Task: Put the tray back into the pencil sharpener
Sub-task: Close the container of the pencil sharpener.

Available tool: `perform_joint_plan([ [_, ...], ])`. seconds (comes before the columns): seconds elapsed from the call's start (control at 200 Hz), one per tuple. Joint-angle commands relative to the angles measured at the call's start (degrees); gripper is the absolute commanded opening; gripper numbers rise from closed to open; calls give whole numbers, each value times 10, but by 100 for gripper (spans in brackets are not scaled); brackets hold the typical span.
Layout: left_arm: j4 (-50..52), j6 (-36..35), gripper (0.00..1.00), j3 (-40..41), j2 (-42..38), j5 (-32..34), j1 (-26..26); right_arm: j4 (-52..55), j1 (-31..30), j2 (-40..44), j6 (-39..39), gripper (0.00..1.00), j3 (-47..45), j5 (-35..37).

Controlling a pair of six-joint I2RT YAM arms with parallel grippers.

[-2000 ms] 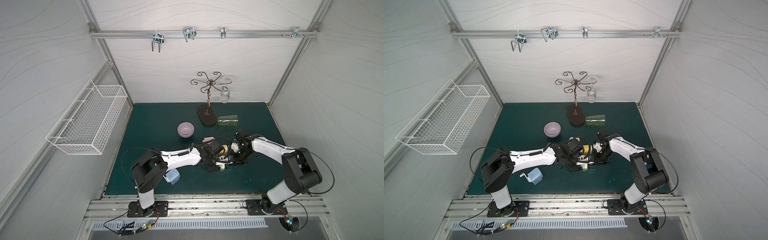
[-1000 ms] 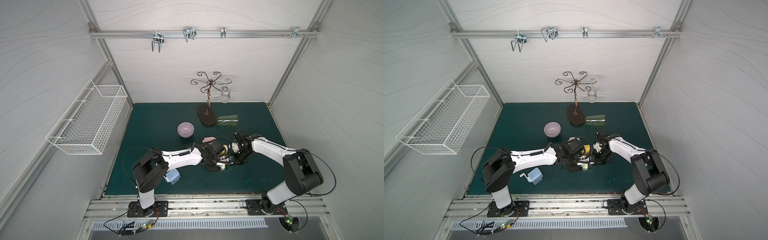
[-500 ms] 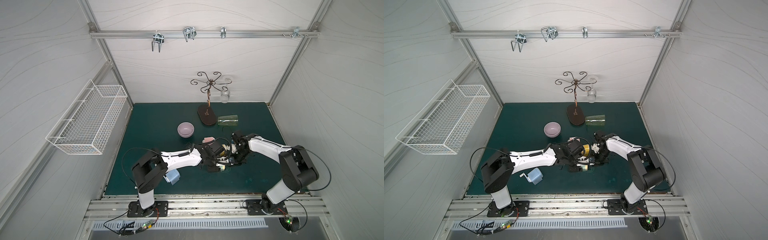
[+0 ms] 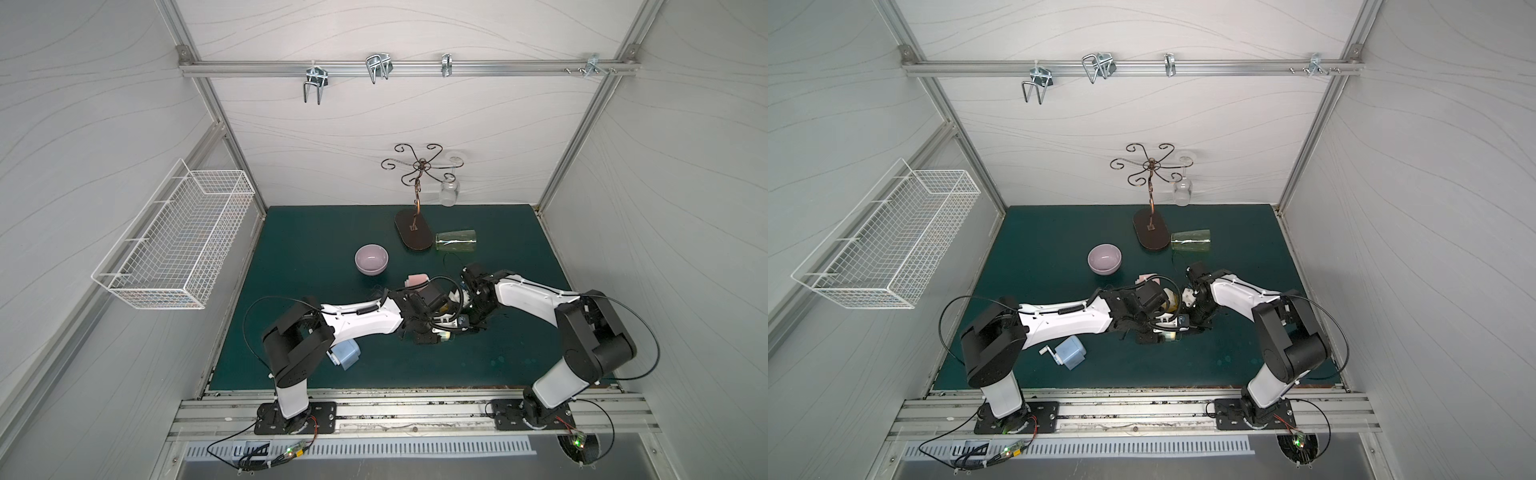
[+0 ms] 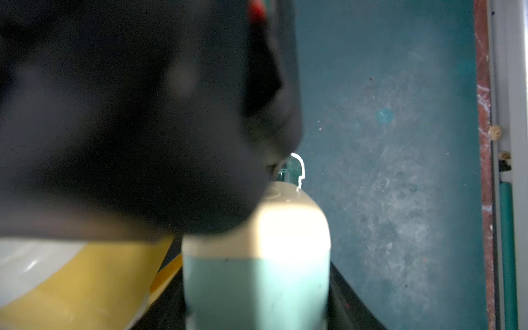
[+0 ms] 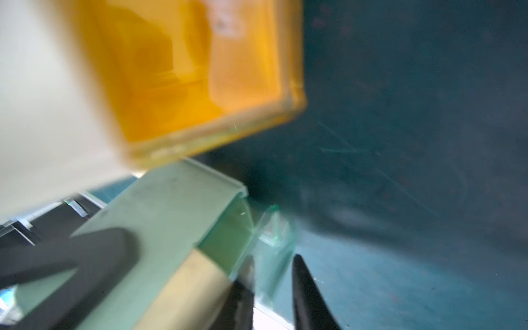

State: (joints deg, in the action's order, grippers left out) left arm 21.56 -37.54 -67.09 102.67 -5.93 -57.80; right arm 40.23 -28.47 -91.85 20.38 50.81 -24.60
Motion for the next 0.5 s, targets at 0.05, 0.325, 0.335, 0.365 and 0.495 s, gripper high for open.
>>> perform_joint_plan([
  [0.05, 9, -25, 36, 12, 27, 10, -2, -8, 29, 70, 14, 36, -14, -59],
  [0.325, 23, -27, 36, 15, 31, 4, -2, 24, 119, 183, 36, 37, -70, -58],
  [0.335, 23, -27, 36, 15, 32, 4, -2, 23, 120, 183, 38, 37, -73, -57],
  [0.365, 25, -27, 36, 14, 33, 4, -2, 18, 120, 179, 42, 36, -81, -53],
  [0.495, 28, -25, 36, 10, 35, 3, -2, 9, 120, 150, 62, 19, -93, -20],
])
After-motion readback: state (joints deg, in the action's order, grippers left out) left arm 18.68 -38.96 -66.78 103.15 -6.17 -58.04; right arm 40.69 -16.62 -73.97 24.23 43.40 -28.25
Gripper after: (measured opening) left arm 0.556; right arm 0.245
